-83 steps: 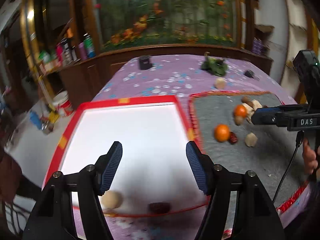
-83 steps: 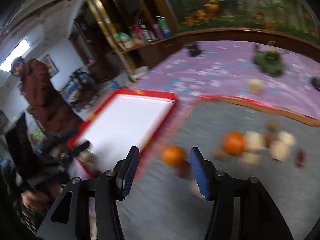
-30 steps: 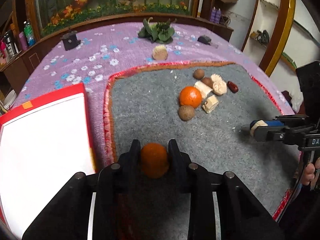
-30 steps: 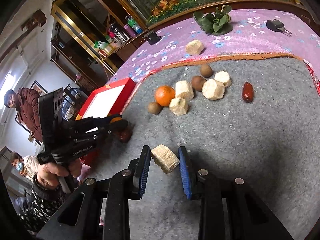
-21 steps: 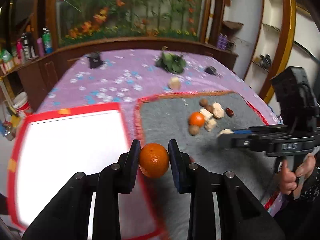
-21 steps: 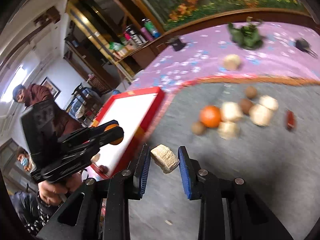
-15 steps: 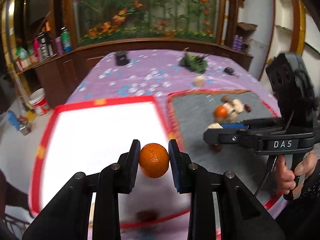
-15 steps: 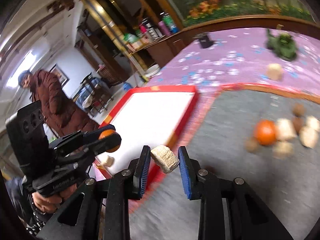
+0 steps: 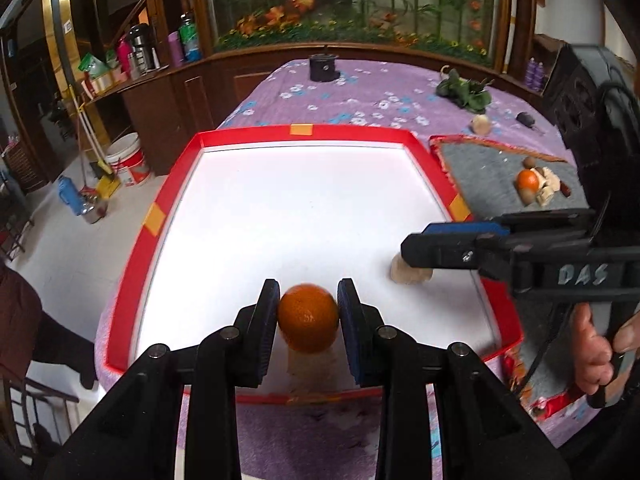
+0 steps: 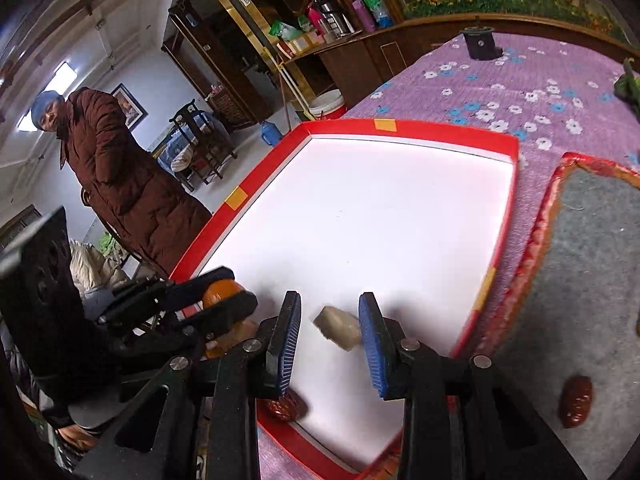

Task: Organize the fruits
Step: 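Carry the orange and the cube into the white tray and open both tools, then grasp a second orange with the left tool while the right tool grasps a beige cube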

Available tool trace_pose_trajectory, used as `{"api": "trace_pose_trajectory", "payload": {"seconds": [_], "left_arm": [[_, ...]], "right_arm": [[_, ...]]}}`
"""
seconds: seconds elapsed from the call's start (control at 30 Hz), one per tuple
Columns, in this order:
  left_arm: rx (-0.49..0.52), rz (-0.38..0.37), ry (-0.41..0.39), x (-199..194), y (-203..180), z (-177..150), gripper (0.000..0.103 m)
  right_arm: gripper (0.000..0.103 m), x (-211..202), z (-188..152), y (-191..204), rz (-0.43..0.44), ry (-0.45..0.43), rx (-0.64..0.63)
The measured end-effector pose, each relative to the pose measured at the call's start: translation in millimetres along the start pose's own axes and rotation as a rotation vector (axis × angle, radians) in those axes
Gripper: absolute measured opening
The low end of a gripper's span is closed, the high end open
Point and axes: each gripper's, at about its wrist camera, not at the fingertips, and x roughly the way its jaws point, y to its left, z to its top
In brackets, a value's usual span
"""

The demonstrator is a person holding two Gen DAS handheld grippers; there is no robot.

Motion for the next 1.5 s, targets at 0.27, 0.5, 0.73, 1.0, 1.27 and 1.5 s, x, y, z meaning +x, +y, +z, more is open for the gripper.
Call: {"api": "trace_pose_trajectory", "payload": {"seconds": [0.27,0.5,0.73,1.0,1.27,1.5], "left_arm": [[0.071,-0.069,-0.118,-35,-35,7,0.053],[0.211,-0.196,-0.097,-27,-110,10,0.053],[0.315,-0.276,-0.125,-24,-179,40,0.053],[0.397,-0.245,-0.075,12,-216,76,0.053],[0.477,-0.262,-0.014,39,-233,91,0.053],[0.568,-0.271,0.060,68,-258,95,0.052]], "right_arm": [[0.043,-76,-6,-48,-0.010,-0.175,0.078],[0.043,-162,-47,-146,-0.148,-0.253,0.223],[0.044,-207,-78,-216,-0.277,-0.249,0.311],[0.043,-188,-53,-232,-0.251,-0.192,0.280],[0.043,-164,-41,-244,-0.311,-0.169,0.356],[0.025,-163,-42,-242,-0.263,-0.155,0.307]]}}
